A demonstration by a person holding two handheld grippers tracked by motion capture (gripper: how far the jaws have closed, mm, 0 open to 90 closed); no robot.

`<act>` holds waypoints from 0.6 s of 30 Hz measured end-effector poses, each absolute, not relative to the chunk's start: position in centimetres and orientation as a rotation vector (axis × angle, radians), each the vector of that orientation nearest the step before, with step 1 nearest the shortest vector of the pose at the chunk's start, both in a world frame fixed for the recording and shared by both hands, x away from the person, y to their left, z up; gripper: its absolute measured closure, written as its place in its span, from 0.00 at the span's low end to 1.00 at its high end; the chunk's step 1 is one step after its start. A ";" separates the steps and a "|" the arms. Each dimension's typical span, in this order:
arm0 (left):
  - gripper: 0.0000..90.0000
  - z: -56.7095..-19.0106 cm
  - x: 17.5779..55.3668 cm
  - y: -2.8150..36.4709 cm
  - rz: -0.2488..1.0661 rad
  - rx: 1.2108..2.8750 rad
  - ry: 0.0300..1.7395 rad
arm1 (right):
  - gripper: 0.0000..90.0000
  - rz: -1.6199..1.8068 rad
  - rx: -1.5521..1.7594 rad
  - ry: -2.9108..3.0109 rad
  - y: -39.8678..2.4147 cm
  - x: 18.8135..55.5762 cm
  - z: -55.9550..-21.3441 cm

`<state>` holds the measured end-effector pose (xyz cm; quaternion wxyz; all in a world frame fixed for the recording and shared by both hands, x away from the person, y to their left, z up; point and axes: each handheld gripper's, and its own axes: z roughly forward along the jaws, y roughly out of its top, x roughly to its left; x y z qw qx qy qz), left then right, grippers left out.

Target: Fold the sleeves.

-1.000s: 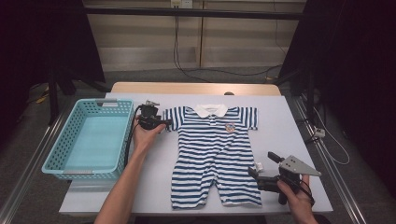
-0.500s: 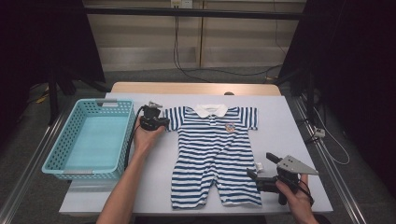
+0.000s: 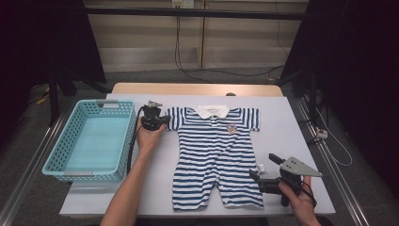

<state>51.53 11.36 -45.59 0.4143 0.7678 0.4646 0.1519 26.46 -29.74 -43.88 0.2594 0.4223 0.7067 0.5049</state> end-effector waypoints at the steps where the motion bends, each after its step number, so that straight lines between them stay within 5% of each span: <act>1: 0.98 -45.5 51.6 11.6 0.385 1.964 1.142 | 0.03 1.369 1.147 1.910 -29.7 26.5 -43.9; 17: 0.98 -43.7 49.5 11.1 0.410 1.972 0.996 | 0.03 1.364 1.141 1.912 -29.7 26.5 -43.9; 18: 0.98 -44.0 49.2 9.6 0.362 1.753 1.087 | 0.03 1.364 1.140 1.912 -29.6 26.5 -43.9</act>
